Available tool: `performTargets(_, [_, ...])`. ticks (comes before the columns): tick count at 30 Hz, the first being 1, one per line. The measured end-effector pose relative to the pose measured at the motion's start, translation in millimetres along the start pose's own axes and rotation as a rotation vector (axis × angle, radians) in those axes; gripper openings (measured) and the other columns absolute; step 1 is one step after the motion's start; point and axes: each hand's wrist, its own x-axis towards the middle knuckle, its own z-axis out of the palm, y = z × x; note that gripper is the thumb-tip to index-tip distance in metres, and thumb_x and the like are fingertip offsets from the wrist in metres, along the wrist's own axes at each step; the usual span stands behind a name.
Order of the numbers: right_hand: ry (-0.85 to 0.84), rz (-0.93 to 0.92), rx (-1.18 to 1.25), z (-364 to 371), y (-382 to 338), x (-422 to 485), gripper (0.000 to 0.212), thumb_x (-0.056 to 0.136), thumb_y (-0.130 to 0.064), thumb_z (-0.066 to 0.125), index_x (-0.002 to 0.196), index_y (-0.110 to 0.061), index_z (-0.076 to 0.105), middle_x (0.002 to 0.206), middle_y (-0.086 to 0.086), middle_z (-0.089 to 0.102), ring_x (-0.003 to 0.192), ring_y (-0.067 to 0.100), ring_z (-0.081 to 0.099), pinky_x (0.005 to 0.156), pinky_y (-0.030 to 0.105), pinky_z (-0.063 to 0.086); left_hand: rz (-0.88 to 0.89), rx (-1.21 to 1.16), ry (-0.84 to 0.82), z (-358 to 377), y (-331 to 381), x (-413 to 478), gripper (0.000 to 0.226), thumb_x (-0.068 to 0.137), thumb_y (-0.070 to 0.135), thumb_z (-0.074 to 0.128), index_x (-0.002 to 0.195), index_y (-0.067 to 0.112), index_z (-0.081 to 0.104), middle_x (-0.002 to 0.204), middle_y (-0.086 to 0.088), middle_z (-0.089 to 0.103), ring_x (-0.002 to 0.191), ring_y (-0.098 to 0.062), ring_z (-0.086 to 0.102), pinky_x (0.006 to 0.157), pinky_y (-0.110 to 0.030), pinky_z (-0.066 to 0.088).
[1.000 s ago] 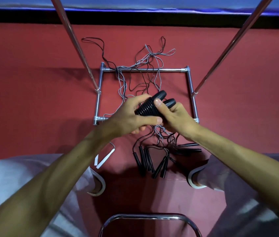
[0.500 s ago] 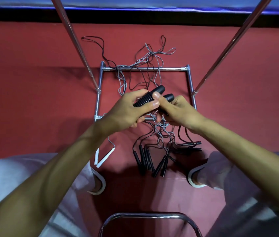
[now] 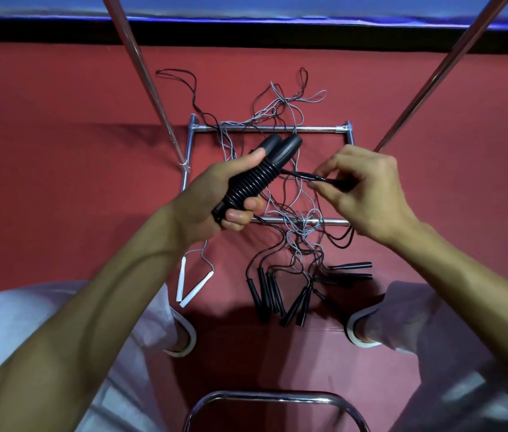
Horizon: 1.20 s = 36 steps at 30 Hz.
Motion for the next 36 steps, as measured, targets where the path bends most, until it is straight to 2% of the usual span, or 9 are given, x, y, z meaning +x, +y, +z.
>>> performTargets(3, [-0.05,0.059,0.101,-3,-5,0,0.012,0.091,-0.022,0.077,0.092,-0.01,0.08,0.071,-0.004,0.071,0.06,0.007,0.064,0.062,0.019,0.049,-0.008,-0.043,-0.025,-4,2,0,0.038,0.095,0.059,0.049,0.085,0.023,0.048,0.06,0.001,0.04,0.035,-0.007,0.028,0.041,-0.022,0.01])
performTargets(6, [-0.344,0.529,0.647,-6,-15,4,0.022,0.096,-0.021,0.067,0.089,-0.002,0.076,0.06,0.005,0.068,0.047,0.011,0.058,0.048,0.02,0.046,-0.006,-0.015,0.006,-7,2,1,0.039,0.095,0.06,0.05,0.084,0.022,0.048,0.06,0.0,0.04,0.035,-0.008,0.027,0.04,-0.02,0.012])
performTargets(10, [-0.619,0.993,1.106,-14,-11,12,0.031,0.094,-0.027,0.056,0.1,0.001,0.069,0.051,-0.007,0.034,0.038,0.002,0.027,0.043,0.019,0.014,0.073,0.115,0.105,-4,-3,3,0.033,0.098,0.054,0.055,0.09,0.022,0.051,0.061,-0.003,0.042,0.039,-0.011,0.027,0.045,-0.021,0.012])
performTargets(14, [-0.57,0.796,0.873,-7,-14,10,0.029,0.101,-0.023,0.056,0.098,0.003,0.069,0.046,-0.002,0.035,0.037,0.007,0.023,0.04,0.021,0.012,0.199,0.221,0.234,-2,-7,4,0.032,0.099,0.047,0.061,0.104,0.016,0.057,0.064,-0.003,0.044,0.049,-0.012,0.031,0.049,-0.027,0.012])
performTargets(18, [-0.419,0.444,0.319,-2,-15,3,0.018,0.09,-0.021,0.079,0.084,-0.01,0.066,0.059,-0.001,0.059,0.048,0.01,0.044,0.051,0.024,0.038,0.215,0.252,0.307,1,-8,6,0.025,0.1,0.044,0.061,0.094,0.021,0.056,0.06,-0.003,0.043,0.04,-0.012,0.031,0.047,-0.022,0.016])
performTargets(23, [-0.312,0.185,-0.186,0,-15,-3,0.026,0.102,-0.03,0.06,0.083,-0.014,0.067,0.053,-0.005,0.053,0.051,0.014,0.044,0.059,0.032,0.038,0.219,0.264,0.361,-1,-12,13,0.025,0.098,0.045,0.064,0.084,0.025,0.059,0.062,-0.004,0.044,0.042,-0.014,0.035,0.045,-0.017,0.022])
performTargets(29, [-0.493,0.93,0.968,-7,-21,8,0.034,0.107,-0.021,0.045,0.091,0.002,0.065,0.045,-0.001,0.041,0.031,0.007,0.03,0.039,0.019,0.016,0.391,0.518,0.461,2,-23,26,0.02,0.093,0.043,0.068,0.084,0.026,0.062,0.057,0.01,0.046,0.047,-0.02,0.046,0.045,-0.028,0.037])
performTargets(33, [-0.512,0.984,0.984,1,-19,7,0.034,0.108,-0.021,0.042,0.09,-0.002,0.064,0.046,-0.002,0.037,0.033,0.007,0.025,0.047,0.026,0.01,0.452,0.998,0.588,2,-31,30,0.03,0.085,0.06,0.06,0.089,0.03,0.056,0.06,0.008,0.053,0.062,-0.021,0.055,0.06,-0.038,0.047])
performTargets(36, [-0.512,0.944,0.902,8,-18,1,0.037,0.108,-0.019,0.042,0.083,-0.002,0.064,0.046,0.002,0.037,0.033,0.009,0.025,0.045,0.027,0.01,0.402,1.16,0.443,1,-33,27,0.031,0.083,0.06,0.062,0.096,0.032,0.056,0.071,0.007,0.061,0.071,-0.019,0.062,0.069,-0.041,0.054])
